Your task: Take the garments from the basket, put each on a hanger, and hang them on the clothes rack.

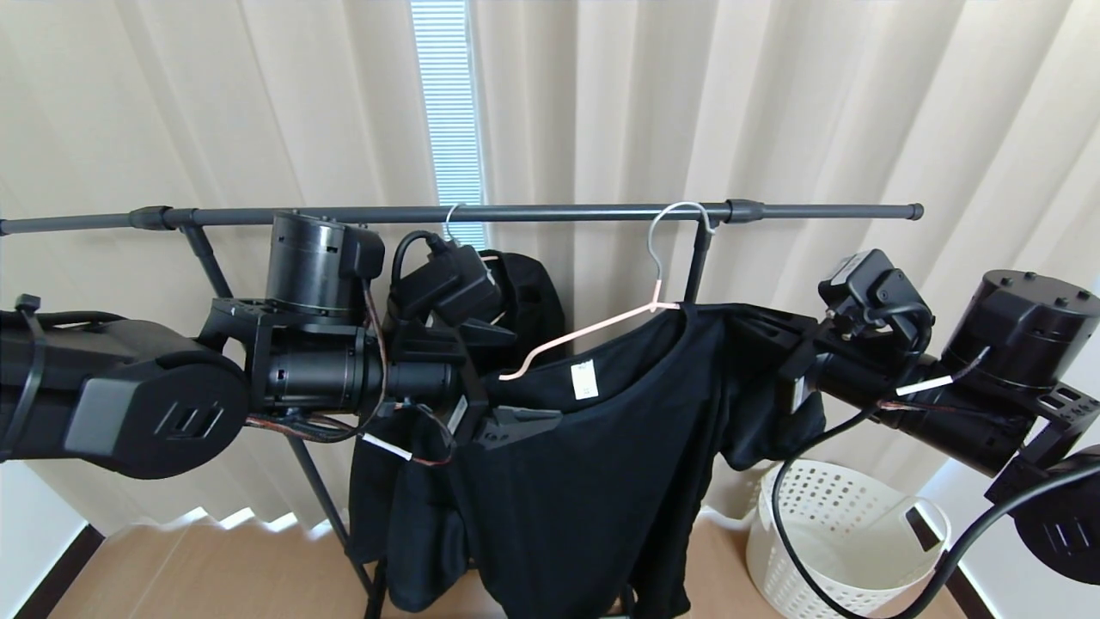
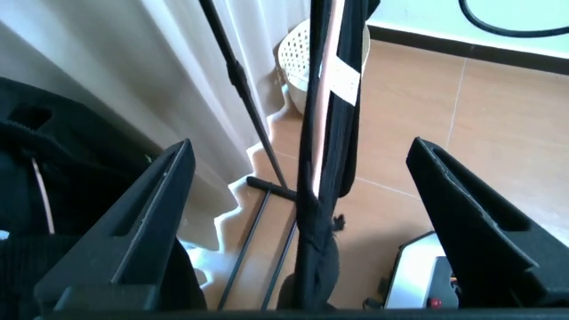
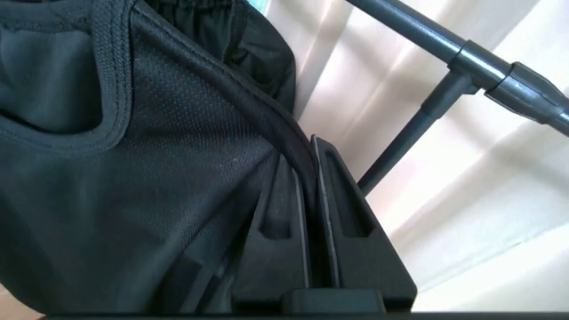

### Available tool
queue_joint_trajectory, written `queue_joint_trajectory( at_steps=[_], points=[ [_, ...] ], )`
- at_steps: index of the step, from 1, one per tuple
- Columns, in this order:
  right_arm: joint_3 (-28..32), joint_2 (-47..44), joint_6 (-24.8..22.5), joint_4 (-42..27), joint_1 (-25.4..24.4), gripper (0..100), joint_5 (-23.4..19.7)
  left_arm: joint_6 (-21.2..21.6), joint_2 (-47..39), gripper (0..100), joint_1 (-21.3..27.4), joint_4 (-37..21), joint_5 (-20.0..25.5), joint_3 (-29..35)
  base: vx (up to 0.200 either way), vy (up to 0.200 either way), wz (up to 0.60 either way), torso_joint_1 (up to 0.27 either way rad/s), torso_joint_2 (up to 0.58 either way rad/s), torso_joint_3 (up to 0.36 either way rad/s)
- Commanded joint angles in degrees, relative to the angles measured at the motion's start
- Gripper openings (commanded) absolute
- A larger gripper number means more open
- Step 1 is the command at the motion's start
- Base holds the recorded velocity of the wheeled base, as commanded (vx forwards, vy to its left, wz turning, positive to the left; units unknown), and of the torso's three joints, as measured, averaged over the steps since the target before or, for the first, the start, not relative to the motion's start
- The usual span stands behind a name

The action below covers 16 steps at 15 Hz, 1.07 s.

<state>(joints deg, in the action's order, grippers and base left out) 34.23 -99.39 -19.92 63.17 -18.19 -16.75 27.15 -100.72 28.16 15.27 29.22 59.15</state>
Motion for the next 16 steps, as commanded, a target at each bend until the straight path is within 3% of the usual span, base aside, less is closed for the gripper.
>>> queue_joint_trajectory(
  at_steps=[1,2,8,14,15,16],
  points=[
    [-0.1,0.3,0.0,0.0,0.0,0,0.0,-0.1,-1.0,100,0.4,0.5,-0.7,0.4,0.000,0.000,0.00,0.000,0.00,0.000],
    [-0.1,0.5,0.0,0.0,0.0,0,0.0,-0.1,-1.0,0,0.4,1.1,-1.4,0.2,0.000,0.000,0.00,0.000,0.00,0.000],
    [-0.3,1.0,0.0,-0.1,0.0,0,0.0,-0.7,-0.6,0,1.1,1.6,-1.5,0.1,0.000,0.000,0.00,0.000,0.00,0.000],
    [-0.4,1.0,0.0,-0.1,0.0,0,0.0,-0.8,-0.4,0,1.1,6.2,-1.5,-2.5,0.000,0.000,0.00,0.000,0.00,0.000],
    [-0.4,1.0,0.0,-0.1,0.0,100,-0.1,-0.8,-0.4,0,1.1,7.1,-1.5,-2.8,0.000,0.000,0.00,0.000,0.00,0.000],
    [-0.4,1.0,0.0,-0.3,0.0,100,-0.1,-0.8,-0.4,0,1.1,7.3,-1.5,-2.8,0.000,0.000,0.00,0.000,0.00,0.000]
  ],
)
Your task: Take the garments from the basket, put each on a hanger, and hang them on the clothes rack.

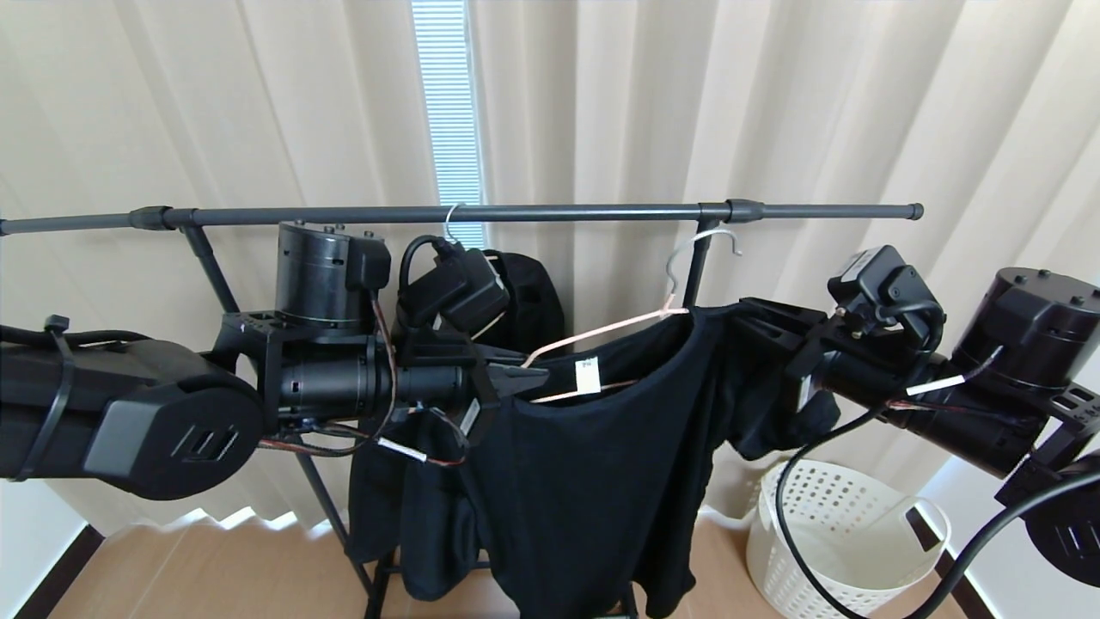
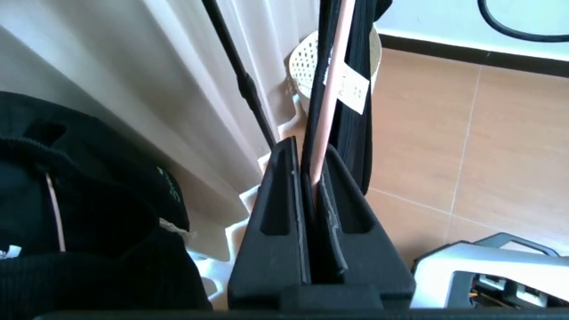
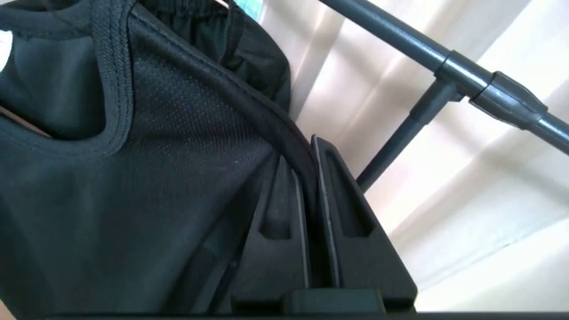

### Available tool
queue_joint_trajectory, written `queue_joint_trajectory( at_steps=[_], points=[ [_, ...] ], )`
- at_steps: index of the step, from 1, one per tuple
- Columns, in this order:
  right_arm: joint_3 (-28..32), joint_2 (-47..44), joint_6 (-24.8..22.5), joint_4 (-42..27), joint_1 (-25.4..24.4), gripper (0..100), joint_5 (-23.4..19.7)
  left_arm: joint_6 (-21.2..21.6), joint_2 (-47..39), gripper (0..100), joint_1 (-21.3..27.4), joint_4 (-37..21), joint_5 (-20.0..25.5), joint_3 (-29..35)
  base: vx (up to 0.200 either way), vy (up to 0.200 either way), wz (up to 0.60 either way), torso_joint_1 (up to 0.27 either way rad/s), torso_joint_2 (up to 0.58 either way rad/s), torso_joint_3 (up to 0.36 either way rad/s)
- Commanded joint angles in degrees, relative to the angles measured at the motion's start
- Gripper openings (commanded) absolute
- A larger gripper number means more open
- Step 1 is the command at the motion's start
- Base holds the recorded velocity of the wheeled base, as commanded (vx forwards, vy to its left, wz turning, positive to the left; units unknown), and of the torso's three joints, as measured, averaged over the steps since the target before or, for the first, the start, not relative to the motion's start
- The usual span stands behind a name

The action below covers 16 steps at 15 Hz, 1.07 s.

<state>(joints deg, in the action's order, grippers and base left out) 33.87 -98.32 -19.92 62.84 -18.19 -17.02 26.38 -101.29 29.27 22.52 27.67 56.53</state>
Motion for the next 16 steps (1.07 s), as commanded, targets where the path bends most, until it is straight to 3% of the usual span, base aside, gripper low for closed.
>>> queue_joint_trajectory(
  at_steps=[1,11,13,14,16],
  points=[
    [-0.3,0.1,-0.4,-0.1,0.2,100,-0.6,0.0,0.3,0,0.0,0.1,0.0,-0.2,0.000,0.000,0.00,0.000,0.00,0.000],
    [-0.6,3.4,-1.9,-0.4,9.4,100,-12.1,-1.0,7.2,0,-1.3,0.2,0.0,-5.5,0.000,0.000,0.00,0.000,0.00,0.000],
    [-1.2,3.2,-4.6,-0.4,11.5,100,-15.2,-1.0,8.4,0,-1.9,0.1,0.1,-6.5,0.000,0.000,0.00,0.000,0.00,0.000],
    [-2.0,2.6,-8.7,-0.6,13.9,100,-18.2,-0.9,8.8,0,-2.6,0.2,0.1,-7.2,0.000,0.000,0.00,0.000,0.00,0.000],
    [-1.8,2.7,-13.7,-4.7,15.4,100,-19.0,-1.0,9.6,0,-2.8,0.2,0.2,-8.2,0.000,0.000,0.00,0.000,0.00,0.000]
  ],
)
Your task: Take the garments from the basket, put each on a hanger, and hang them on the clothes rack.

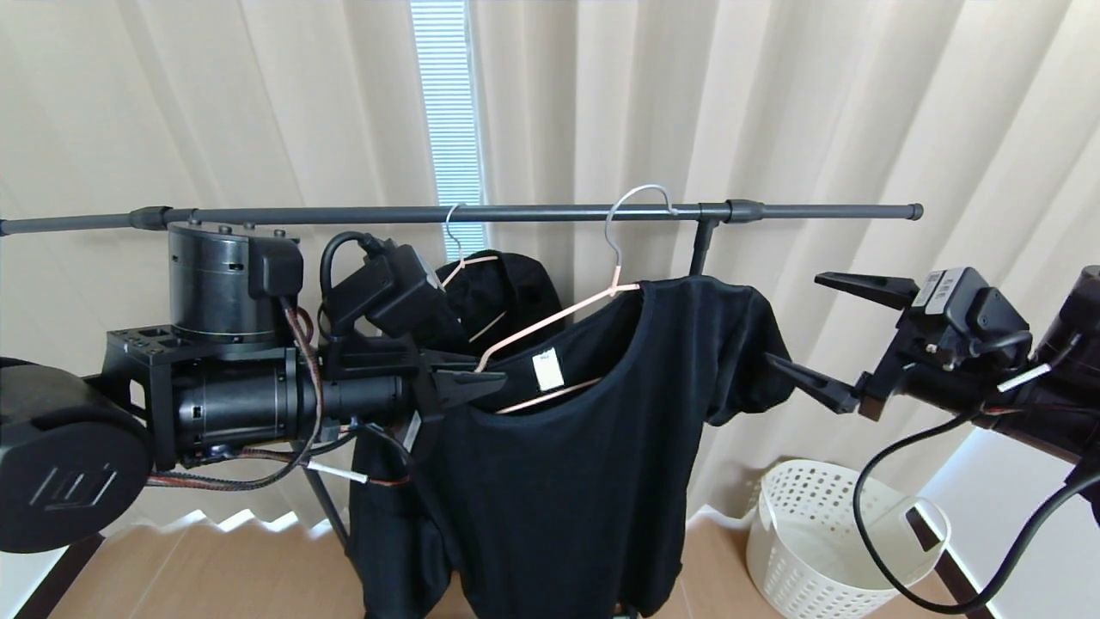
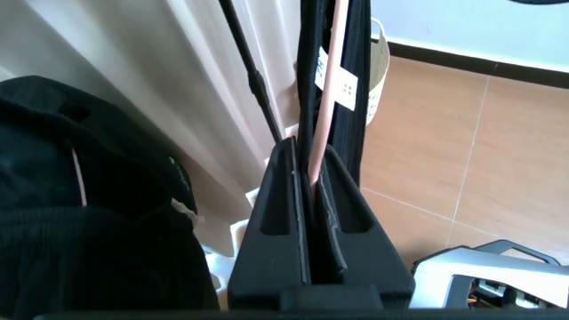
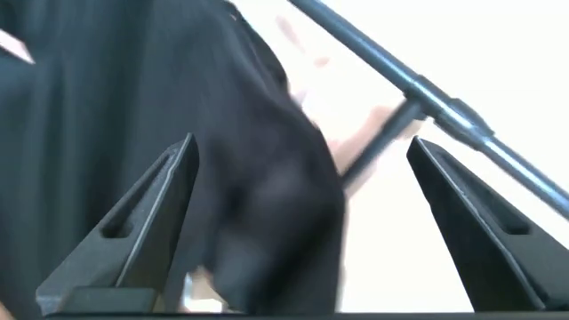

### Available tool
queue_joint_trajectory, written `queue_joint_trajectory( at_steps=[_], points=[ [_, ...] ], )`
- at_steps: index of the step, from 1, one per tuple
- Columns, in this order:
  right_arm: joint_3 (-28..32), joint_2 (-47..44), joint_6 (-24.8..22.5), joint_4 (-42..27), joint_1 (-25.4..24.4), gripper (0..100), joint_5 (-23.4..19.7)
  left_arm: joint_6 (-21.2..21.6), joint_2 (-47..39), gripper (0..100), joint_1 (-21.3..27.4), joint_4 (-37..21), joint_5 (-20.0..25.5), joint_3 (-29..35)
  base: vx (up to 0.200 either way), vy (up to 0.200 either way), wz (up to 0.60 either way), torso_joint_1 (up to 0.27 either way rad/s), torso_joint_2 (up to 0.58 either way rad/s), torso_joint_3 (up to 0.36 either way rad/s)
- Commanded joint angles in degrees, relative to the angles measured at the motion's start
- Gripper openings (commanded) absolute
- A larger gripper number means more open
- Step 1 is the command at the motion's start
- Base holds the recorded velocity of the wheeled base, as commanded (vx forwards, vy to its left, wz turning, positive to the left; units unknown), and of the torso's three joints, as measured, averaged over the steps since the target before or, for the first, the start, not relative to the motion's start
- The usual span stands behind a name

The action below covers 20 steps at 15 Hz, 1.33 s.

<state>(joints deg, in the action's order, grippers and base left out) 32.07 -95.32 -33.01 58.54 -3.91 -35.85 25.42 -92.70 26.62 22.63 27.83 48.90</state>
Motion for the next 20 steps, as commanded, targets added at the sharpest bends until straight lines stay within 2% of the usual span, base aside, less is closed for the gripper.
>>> queue_joint_trajectory(
  at_steps=[1,3,8,14,15,20],
  points=[
    [0.4,-0.6,-3.6,-2.8,1.9,100,-0.2,-0.3,1.5,0,-0.1,0.1,0.0,-0.9,0.000,0.000,0.00,0.000,0.00,0.000],
    [0.5,-2.4,-6.7,-3.3,2.7,100,-0.1,-0.4,2.0,0,0.0,0.1,0.0,-1.3,0.000,0.000,0.00,0.000,0.00,0.000],
    [2.8,-8.1,-6.8,-3.3,2.7,100,0.3,-0.7,3.9,0,0.3,0.1,0.0,-3.2,0.000,0.000,0.00,0.000,0.00,0.000],
    [3.6,-10.4,-6.7,-3.0,2.2,100,1.5,-0.7,4.9,0,0.9,0.1,0.0,-5.0,0.000,0.000,0.00,0.000,0.00,0.000],
    [3.7,-10.4,-6.7,-3.0,2.2,0,1.5,-0.8,5.2,0,1.1,0.0,0.0,-5.1,0.000,0.000,0.00,0.000,0.00,0.000],
    [5.2,-10.6,-6.4,-3.4,2.2,0,2.2,-2.0,5.9,0,1.0,0.1,-0.1,-6.3,0.000,0.000,0.00,0.000,0.00,0.000]
  ],
)
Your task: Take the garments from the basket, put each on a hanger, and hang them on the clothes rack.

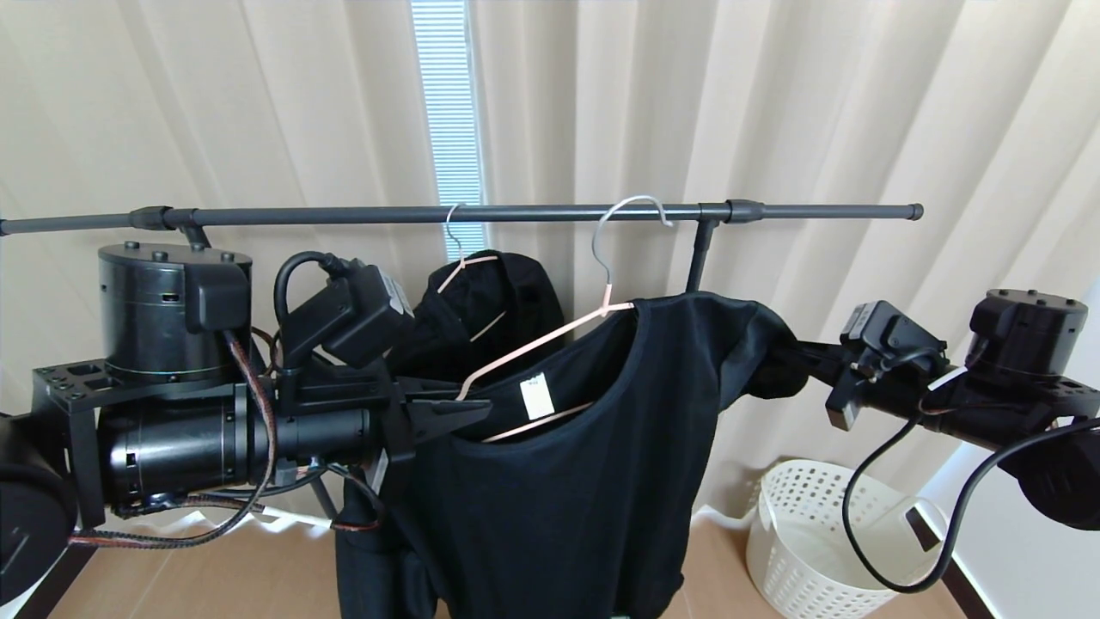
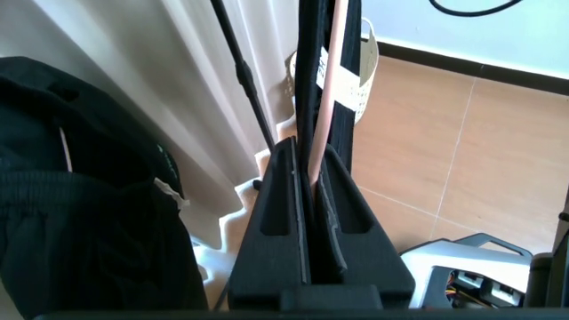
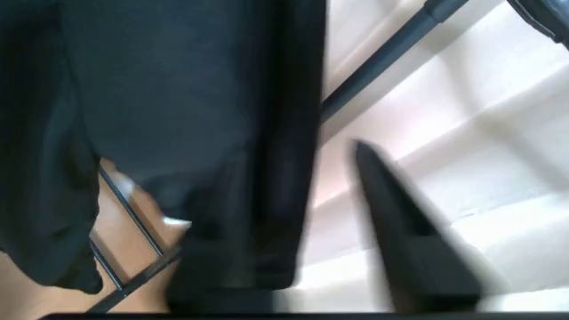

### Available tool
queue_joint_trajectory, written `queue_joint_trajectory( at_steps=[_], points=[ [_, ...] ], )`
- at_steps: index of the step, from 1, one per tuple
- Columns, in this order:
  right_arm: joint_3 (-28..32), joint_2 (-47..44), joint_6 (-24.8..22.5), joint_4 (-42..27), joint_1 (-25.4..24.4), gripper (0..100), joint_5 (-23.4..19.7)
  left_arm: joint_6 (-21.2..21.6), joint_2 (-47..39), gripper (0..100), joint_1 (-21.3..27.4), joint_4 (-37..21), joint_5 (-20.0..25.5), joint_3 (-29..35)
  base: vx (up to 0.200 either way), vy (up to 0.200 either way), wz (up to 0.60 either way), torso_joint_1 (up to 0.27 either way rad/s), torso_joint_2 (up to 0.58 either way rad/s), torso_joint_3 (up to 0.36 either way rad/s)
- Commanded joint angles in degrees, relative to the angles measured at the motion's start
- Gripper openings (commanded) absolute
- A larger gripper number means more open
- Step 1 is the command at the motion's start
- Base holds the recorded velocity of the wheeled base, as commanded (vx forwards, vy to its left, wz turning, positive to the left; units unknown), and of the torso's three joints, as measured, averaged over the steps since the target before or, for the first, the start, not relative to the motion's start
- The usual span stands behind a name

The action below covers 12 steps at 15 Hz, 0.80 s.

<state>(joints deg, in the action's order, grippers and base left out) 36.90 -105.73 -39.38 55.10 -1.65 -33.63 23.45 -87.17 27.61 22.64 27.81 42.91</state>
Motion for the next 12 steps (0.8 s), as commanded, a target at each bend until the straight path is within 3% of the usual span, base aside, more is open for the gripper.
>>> queue_joint_trajectory(
  at_steps=[1,3,11,12],
  points=[
    [0.6,-0.2,0.2,0.0,0.2,0,0.6,0.0,0.5,0,0.0,0.0,0.0,-0.6,0.000,0.000,0.00,0.000,0.00,0.000],
    [1.2,-0.4,0.3,0.0,0.2,0,3.4,-0.5,1.8,0,-0.4,0.0,0.0,-1.7,0.000,0.000,0.00,0.000,0.00,0.000],
    [5.0,-3.6,0.4,-0.5,3.4,0,4.5,-2.1,6.8,0,-3.3,-0.1,0.0,-6.9,0.000,0.000,0.00,0.000,0.00,0.000],
    [6.0,-4.2,2.0,-0.7,4.3,0,4.7,-2.1,7.4,0,-3.6,-0.1,0.0,-7.2,0.000,0.000,0.00,0.000,0.00,0.000]
  ],
)
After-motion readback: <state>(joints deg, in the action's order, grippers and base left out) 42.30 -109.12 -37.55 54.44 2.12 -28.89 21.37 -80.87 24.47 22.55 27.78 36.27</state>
